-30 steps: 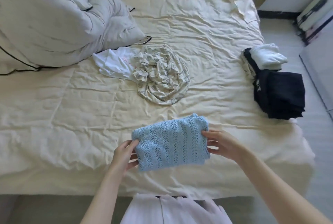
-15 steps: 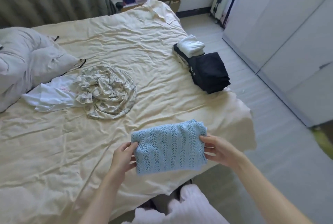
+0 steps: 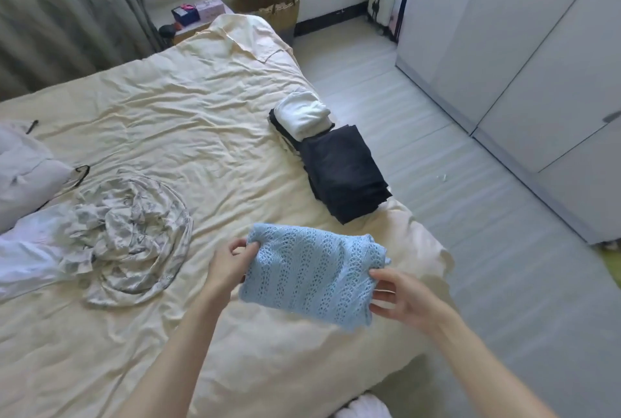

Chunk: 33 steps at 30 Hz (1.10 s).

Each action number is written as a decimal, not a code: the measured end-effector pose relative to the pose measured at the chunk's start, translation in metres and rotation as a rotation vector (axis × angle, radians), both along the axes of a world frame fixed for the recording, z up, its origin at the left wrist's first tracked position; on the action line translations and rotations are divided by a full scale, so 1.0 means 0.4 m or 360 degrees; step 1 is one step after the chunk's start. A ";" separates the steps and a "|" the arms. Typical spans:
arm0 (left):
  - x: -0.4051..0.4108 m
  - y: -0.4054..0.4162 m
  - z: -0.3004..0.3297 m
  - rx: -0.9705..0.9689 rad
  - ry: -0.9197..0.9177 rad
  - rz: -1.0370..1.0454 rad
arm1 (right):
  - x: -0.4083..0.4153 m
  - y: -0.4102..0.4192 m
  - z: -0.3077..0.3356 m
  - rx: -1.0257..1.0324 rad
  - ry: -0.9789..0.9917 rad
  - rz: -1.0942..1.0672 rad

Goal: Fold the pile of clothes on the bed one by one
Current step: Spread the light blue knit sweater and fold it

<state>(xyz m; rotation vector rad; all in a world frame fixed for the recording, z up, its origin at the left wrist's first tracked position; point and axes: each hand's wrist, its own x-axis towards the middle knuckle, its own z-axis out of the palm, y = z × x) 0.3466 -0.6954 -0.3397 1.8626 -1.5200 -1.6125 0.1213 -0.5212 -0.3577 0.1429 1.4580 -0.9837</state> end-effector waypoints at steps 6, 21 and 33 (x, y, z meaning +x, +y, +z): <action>-0.388 -0.301 0.053 -0.0550 -0.0419 -0.0347 | -0.188 -0.187 -0.009 -0.0072 -0.0233 -0.0447; -0.835 -0.551 -0.223 -0.0923 -0.0684 -0.1085 | -0.338 -0.418 -0.280 0.0081 0.0245 -0.0453; -0.728 -0.523 -0.356 -0.1112 -0.0981 -0.1808 | -0.407 -0.490 -0.320 -0.0540 0.2510 0.1108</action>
